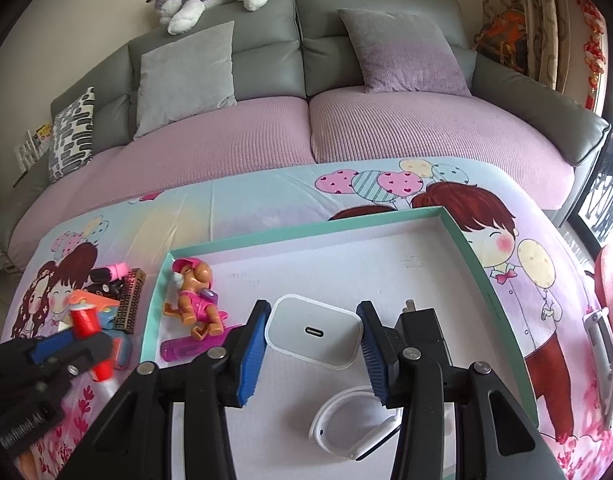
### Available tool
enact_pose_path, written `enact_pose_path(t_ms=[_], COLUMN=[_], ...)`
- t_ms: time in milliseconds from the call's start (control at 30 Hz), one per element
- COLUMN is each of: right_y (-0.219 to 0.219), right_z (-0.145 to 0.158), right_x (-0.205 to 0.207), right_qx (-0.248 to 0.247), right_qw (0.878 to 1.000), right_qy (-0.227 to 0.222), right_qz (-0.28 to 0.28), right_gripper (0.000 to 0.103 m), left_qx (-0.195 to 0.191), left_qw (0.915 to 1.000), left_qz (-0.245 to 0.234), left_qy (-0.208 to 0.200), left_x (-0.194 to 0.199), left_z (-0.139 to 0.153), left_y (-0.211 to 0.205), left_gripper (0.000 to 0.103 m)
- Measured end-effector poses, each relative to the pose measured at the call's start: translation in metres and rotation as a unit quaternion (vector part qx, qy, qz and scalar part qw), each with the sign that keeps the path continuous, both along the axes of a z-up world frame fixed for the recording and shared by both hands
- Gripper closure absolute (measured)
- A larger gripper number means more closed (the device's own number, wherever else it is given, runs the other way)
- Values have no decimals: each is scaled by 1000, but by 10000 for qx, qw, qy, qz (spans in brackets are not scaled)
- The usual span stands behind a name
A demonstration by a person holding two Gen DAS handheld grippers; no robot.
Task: Organize rigid objects
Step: 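Carry the adapter and glue bottle over the teal tray with both tools, then lower the adapter and glue bottle into the tray and open both tools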
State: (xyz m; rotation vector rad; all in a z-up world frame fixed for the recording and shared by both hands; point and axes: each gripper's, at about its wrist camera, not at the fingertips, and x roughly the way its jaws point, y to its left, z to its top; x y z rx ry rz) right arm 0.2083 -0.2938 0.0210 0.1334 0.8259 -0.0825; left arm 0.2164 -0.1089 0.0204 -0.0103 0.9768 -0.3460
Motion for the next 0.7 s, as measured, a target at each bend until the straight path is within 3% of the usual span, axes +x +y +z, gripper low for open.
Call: enact_pose_path(t_ms=[433,633,700], right_y=[-5,-5,-6], right_z=[-12,-16,-16], right_x=[5,6,6], right_qx=[-37,-83,-105], right_qw=[9997,9993,9992], right_qy=[229,328,350], right_qz=[-88,-150,-150], right_gripper=[56,56,56], left_qx=[18,-1,-18], left_qw=[9992,9993,9995], left_qz=[-184,-175,-134], left_qy=[344,326,296], left_x=[15,14,14], left_z=[-32,-30,-27], left_y=[-27,-27,-25], left_gripper=[74,73,62])
